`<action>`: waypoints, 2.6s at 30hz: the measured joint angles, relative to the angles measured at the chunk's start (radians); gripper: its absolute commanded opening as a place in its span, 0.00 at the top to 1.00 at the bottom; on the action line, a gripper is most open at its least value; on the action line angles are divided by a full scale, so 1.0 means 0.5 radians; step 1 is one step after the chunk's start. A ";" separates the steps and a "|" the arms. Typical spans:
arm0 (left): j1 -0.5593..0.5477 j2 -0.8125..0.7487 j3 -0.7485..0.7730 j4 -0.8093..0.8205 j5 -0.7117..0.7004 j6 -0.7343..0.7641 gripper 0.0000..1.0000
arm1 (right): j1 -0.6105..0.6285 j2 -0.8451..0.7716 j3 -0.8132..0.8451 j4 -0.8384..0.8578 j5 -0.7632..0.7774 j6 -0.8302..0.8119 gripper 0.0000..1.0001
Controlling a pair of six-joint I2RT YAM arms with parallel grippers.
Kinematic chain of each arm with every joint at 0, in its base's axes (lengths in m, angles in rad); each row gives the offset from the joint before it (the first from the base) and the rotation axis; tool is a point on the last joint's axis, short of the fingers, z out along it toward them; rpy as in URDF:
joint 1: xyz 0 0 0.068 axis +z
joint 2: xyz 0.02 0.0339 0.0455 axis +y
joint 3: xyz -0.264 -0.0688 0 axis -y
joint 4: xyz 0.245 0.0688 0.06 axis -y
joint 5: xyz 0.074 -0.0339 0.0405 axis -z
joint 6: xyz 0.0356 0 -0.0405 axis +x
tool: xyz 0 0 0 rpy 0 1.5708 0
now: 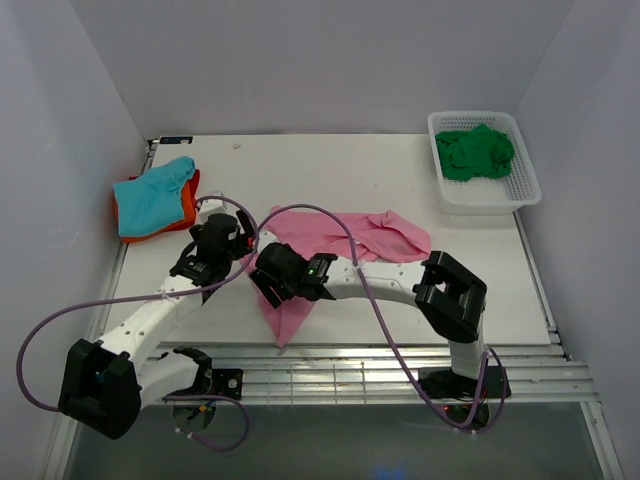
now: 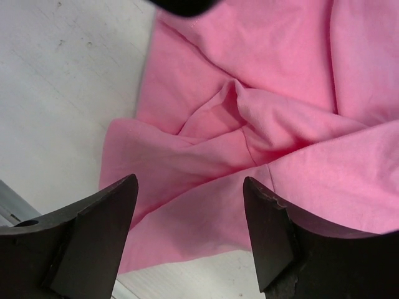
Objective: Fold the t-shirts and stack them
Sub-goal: Flatten the tshirt out
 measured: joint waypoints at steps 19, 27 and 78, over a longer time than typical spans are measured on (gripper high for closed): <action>0.007 0.000 -0.002 0.002 -0.049 0.014 0.04 | 0.060 0.087 0.060 -0.124 0.344 0.070 0.29; -0.006 -0.047 0.008 0.111 0.027 -0.012 0.04 | 0.019 0.199 0.033 -0.297 0.423 0.215 0.36; -0.034 -0.030 0.017 0.211 0.201 -0.066 0.03 | -0.056 0.000 0.056 -0.555 0.301 0.271 0.73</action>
